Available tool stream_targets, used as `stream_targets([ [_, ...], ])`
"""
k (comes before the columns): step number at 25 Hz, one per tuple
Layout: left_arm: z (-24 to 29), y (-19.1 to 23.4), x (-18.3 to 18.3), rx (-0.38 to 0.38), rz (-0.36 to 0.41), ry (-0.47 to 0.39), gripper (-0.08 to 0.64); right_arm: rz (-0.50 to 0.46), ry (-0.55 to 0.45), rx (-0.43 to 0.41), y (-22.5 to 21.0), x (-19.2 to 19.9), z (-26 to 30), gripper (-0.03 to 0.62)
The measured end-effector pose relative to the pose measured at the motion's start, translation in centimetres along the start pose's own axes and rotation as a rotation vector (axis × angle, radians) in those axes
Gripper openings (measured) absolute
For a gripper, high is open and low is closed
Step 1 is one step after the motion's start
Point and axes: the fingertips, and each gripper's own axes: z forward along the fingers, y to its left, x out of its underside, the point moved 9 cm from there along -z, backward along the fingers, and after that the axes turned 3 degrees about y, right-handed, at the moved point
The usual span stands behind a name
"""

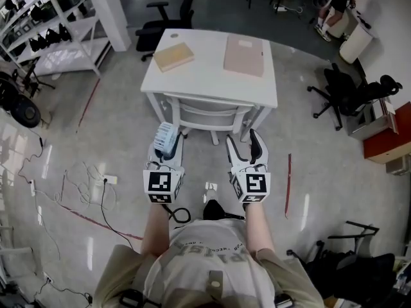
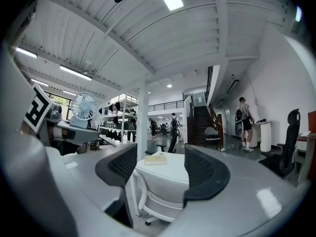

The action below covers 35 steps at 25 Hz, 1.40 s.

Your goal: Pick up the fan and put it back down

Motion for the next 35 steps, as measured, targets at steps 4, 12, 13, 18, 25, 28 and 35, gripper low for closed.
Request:
stream_targets([
  [4,3.3,0.1,-1.1,-0.025,0.0,-0.004,0.091,-0.009,-0.009,-0.029,-2.5,-0.8,3.4,0.275],
  [12,8.1,0.6,-2.7,-0.116,-0.031,-0.038,0.091,-0.019,-0.036,-0.093,-6.9,-2.2,8.6,0.275],
  [13,8.6,0.6,-2.8,-0.125,-0.033,-0.041,0.091,-0.017,-0.036,-0.099,-7.3,-2.1,9.0,0.275],
  [18,10.6,0.5,-3.0,-0.153,-0.028,-0.028,0.091,0.003,-0.03,-0.113,-9.2,-1.7,10.8,0.275],
  [25,11.8,0.6,-2.3,-0.162,-0.036,0.009,0.091,0.023,-0.004,-0.113,-10.2,-0.8,12.1,0.275],
  [28,12.5,0.8,-1.5,-0.156,-0.037,0.023,0.091,0.026,0.008,-0.109,-10.3,0.0,12.6,0.275],
  [35,15.2,2.1,-1.3,-0.121,-0.045,0.03,0.091,0.023,0.017,-0.096,-10.7,0.3,14.8,0.275],
])
